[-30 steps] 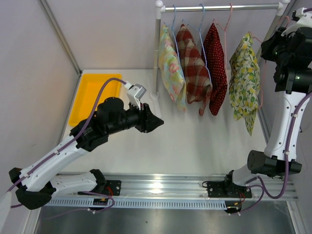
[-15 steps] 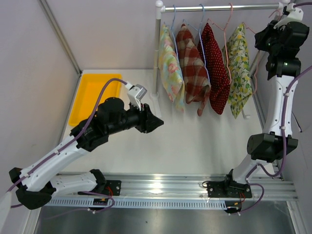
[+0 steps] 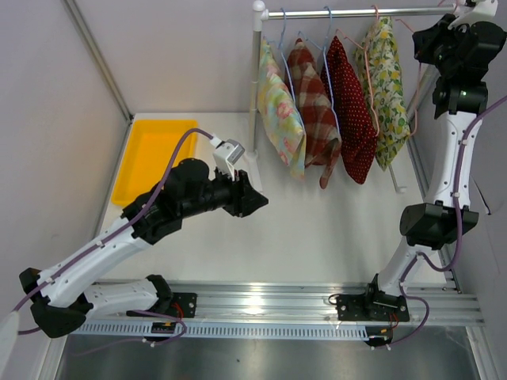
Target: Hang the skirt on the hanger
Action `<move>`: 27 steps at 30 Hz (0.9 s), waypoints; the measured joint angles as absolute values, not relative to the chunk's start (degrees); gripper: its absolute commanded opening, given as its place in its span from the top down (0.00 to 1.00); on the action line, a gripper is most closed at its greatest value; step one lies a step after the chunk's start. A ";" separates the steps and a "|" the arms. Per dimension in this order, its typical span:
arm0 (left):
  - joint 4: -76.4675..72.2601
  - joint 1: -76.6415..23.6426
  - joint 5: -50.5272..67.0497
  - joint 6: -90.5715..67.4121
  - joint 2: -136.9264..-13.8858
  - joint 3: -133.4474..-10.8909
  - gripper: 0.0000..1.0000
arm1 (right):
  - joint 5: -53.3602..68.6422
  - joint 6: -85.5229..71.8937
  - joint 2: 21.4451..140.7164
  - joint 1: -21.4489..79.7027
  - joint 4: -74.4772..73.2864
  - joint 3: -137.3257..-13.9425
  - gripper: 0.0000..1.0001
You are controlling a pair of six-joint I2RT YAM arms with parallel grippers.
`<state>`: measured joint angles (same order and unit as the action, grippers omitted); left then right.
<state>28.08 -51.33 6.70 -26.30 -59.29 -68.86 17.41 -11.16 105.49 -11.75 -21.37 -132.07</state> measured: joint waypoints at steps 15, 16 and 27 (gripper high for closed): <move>27.99 -51.24 6.81 -25.39 -60.20 -68.77 0.57 | 13.52 -10.13 114.56 -7.22 -21.04 -138.43 1.00; 27.99 -51.24 6.83 -25.39 -60.20 -68.77 0.57 | 12.88 -9.91 114.34 -6.98 -20.56 -137.19 1.00; 28.01 -51.22 6.70 -25.39 -60.10 -68.34 0.47 | 8.03 -9.87 108.86 -6.48 -17.06 -127.17 0.38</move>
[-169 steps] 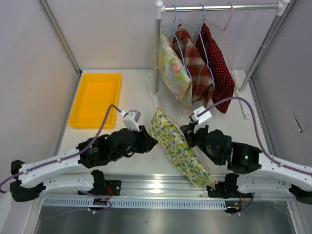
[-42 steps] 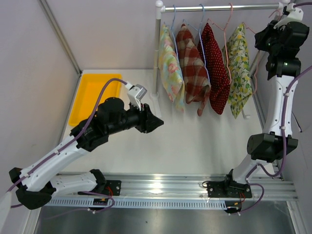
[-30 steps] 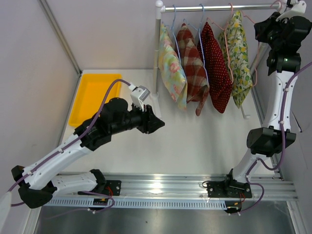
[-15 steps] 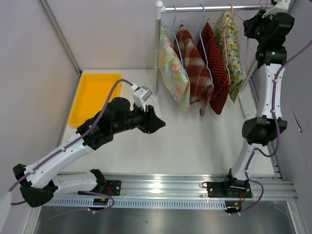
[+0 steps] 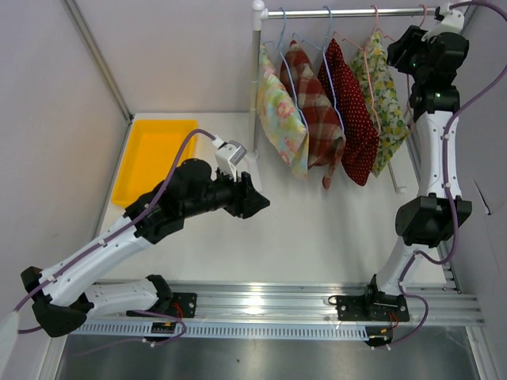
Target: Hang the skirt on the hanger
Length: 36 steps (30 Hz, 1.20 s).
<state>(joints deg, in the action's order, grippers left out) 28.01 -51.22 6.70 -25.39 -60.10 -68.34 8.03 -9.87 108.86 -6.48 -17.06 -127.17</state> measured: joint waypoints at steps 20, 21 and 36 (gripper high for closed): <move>31.86 -50.81 1.21 -22.20 -55.94 -69.71 0.38 | 2.26 -20.05 69.10 -11.25 -26.89 -97.49 0.01; 32.14 -50.76 0.58 -22.06 -55.79 -69.89 0.38 | 2.48 -20.36 66.48 -11.25 -27.68 -95.39 0.01; 35.83 -50.43 -6.50 -23.16 -50.72 -65.95 0.38 | 9.23 -24.95 43.13 -1.02 -38.26 -56.29 0.00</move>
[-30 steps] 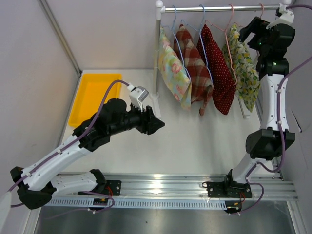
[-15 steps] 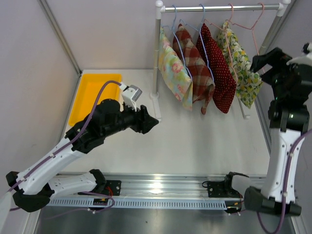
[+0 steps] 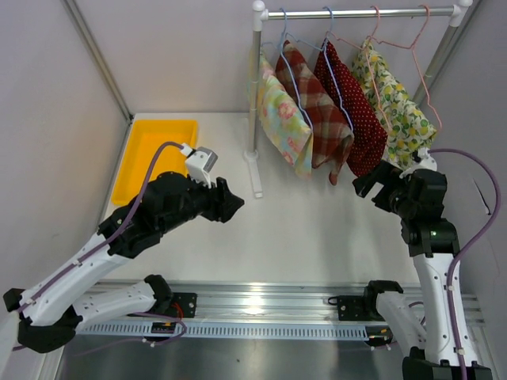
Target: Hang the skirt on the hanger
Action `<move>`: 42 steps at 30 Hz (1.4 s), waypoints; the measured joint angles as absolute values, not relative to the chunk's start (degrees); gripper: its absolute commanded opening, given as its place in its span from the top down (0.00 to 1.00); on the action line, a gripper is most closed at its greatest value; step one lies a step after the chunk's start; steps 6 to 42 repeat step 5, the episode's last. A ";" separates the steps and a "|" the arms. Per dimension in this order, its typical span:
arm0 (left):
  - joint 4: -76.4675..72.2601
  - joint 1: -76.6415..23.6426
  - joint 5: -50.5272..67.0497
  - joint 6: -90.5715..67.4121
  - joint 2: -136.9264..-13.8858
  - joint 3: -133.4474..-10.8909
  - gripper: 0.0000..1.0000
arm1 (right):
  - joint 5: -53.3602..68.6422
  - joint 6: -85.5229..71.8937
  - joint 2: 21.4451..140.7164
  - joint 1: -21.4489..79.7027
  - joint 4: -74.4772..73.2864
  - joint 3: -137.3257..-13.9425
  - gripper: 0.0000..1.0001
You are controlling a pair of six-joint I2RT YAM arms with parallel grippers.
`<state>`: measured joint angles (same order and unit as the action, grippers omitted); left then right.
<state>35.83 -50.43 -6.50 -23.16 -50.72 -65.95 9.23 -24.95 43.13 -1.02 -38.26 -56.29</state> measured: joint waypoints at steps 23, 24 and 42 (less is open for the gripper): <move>37.17 -50.43 -8.38 -25.02 -48.07 -62.22 0.37 | 9.52 -24.38 43.22 -0.69 -39.09 -54.87 0.00; 37.17 -50.43 -8.38 -25.02 -48.07 -62.22 0.37 | 9.52 -24.38 43.22 -0.69 -39.09 -54.87 0.00; 37.17 -50.43 -8.38 -25.02 -48.07 -62.22 0.37 | 9.52 -24.38 43.22 -0.69 -39.09 -54.87 0.00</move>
